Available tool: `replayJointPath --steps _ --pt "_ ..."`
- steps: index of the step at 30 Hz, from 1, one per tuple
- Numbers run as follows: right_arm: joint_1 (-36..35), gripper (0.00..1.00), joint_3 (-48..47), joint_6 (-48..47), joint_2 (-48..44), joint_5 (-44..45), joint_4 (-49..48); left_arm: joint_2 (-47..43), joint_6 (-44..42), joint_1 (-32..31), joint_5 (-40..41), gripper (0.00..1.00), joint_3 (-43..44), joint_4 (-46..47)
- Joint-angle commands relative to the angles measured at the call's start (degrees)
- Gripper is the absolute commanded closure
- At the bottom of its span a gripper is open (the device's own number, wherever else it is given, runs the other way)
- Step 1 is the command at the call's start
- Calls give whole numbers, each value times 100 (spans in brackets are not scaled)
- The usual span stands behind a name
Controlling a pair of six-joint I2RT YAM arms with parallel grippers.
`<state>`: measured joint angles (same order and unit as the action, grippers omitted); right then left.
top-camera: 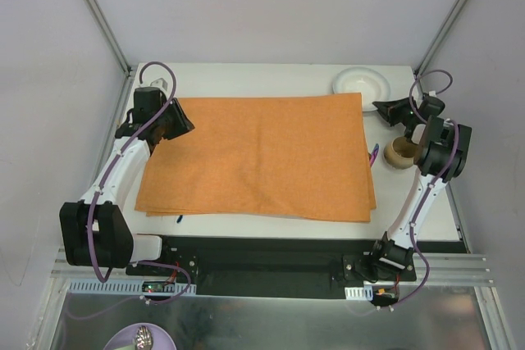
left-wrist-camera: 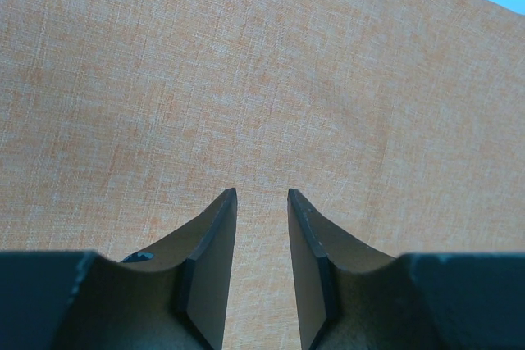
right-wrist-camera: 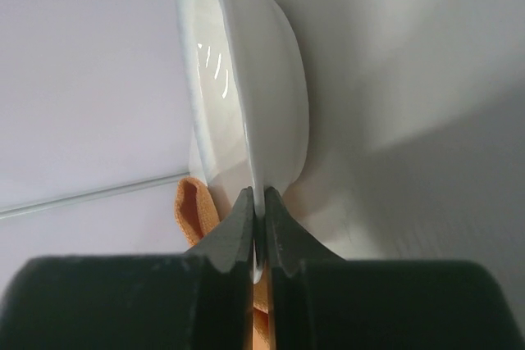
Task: Set the dinner table for one person
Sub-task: Pick up the plate from the corner of the board.
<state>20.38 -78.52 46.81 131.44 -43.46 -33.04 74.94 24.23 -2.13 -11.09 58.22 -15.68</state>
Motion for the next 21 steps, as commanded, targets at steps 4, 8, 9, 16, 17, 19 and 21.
replayJointPath --steps 4,8,9,16,17,19,21 --pt "1 99 -155 1911 75 -303 -3076 -207 -32 72 -113 69 -91 109" --pt "1 99 -199 1876 -83 -373 -3060 -199 -15 81 -130 69 -109 118" --pt "10 99 -207 1859 -118 -373 -3051 -181 -6 81 -130 69 -109 127" --pt "-8 99 -321 1464 -584 -522 -2489 -85 56 81 -227 70 -91 188" --pt "-8 99 -357 1315 -654 -540 -2271 -76 64 81 -235 70 -91 214" --pt "-34 99 -409 1104 -829 -610 -1989 -67 100 81 -253 70 -91 223" --pt "-96 99 -506 682 -1022 -628 -1436 -58 117 81 -288 70 -91 250"
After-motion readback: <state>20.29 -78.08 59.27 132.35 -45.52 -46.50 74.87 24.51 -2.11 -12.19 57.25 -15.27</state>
